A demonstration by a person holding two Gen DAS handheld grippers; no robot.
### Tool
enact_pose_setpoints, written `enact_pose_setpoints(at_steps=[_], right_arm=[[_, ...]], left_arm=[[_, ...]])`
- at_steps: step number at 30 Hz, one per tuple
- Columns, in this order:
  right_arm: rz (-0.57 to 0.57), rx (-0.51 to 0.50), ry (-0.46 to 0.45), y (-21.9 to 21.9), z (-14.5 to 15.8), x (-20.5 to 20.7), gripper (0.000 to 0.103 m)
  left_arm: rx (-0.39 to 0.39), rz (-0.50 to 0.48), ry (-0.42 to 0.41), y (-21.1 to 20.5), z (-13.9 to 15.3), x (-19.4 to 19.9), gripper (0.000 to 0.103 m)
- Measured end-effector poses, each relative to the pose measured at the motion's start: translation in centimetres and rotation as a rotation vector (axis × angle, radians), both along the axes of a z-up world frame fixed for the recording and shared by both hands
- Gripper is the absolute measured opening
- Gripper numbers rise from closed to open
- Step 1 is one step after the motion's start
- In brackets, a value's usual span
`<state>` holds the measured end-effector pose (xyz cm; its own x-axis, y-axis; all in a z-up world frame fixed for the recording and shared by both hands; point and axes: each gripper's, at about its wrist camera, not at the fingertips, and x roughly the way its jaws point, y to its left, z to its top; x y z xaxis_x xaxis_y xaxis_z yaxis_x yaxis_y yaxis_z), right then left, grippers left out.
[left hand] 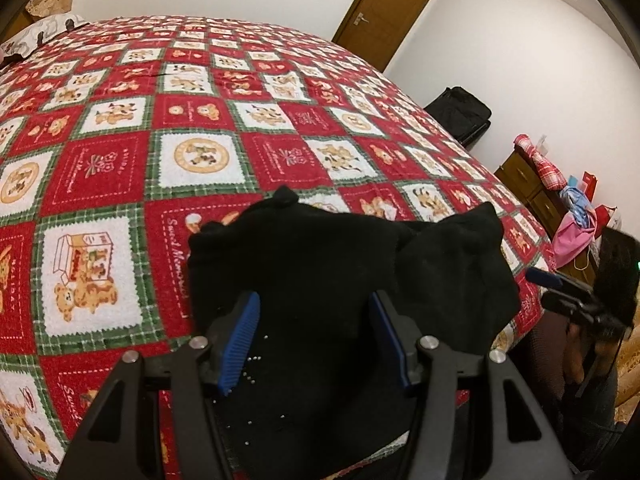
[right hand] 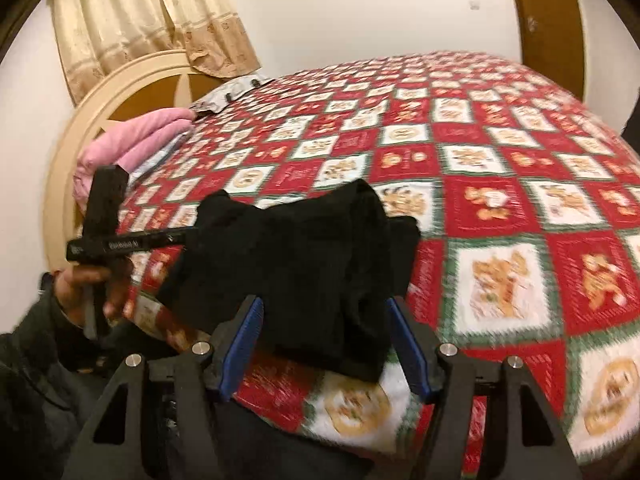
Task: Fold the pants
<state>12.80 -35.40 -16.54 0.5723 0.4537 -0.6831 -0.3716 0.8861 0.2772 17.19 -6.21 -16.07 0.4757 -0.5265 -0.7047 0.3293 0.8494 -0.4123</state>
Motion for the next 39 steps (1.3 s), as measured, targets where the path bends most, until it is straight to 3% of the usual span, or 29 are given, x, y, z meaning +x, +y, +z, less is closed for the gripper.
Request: enact_pose_setpoints(at_steps=[4, 9, 12, 14, 16, 21, 24, 25, 28, 31, 35, 37, 39], right_arm=[[0.072, -0.027, 0.191, 1.0, -3.0, 2.6, 0.065], [0.191, -0.055, 0.236, 1.3, -3.9, -0.3, 0.065], [0.08, -0.092, 0.185, 0.6, -3.2, -0.3, 0.065], [-0.012, -0.087, 0.094, 0.2, -1.7, -0.4, 0.065], [-0.032, -0.022, 0.041, 0.4, -0.5, -0.3, 0.057], [-0.129, -0.114, 0.036, 2.4, -1.6, 1.9, 0.044], [-0.168, -0.106, 0.057, 1.5, -3.0, 4.0, 0.012], [-0.173, -0.102, 0.045, 1.5, -3.0, 4.0, 0.009], [-0.203, -0.057, -0.017, 0.8, -0.7, 3.7, 0.008], [-0.22, -0.085, -0.058, 0.7, 0.8, 4.3, 0.008], [-0.275, -0.176, -0.01, 0.0, -1.3, 5.9, 0.008], [-0.296, -0.179, 0.033, -0.5, -3.2, 6.6, 0.008], [-0.296, -0.181, 0.021, -0.6, -3.3, 6.5, 0.008]], left_arm=[[0.001, 0.0, -0.002, 0.1, 0.0, 0.1, 0.06], [-0.008, 0.024, 0.008, 1.0, -0.4, 0.5, 0.06], [-0.006, 0.026, 0.005, 0.9, -0.4, 0.3, 0.06], [0.001, 0.021, -0.003, 0.7, -0.2, 0.2, 0.06], [0.012, 0.022, -0.012, 0.6, -0.1, 0.1, 0.06], [0.01, 0.024, -0.006, 0.6, -0.5, 0.3, 0.06], [0.013, 0.023, -0.011, 0.7, -0.4, 0.2, 0.06], [0.024, 0.026, -0.02, 0.7, -0.3, 0.1, 0.06], [0.054, 0.034, -0.058, 0.7, 0.2, 0.0, 0.06], [0.074, 0.043, -0.072, 0.6, 0.2, 0.0, 0.06], [0.136, 0.062, -0.122, -0.2, 0.1, 0.4, 0.065], [0.19, 0.078, -0.151, -0.7, -0.2, 1.0, 0.065], [0.209, 0.078, -0.15, -0.9, -0.4, 1.6, 0.065]])
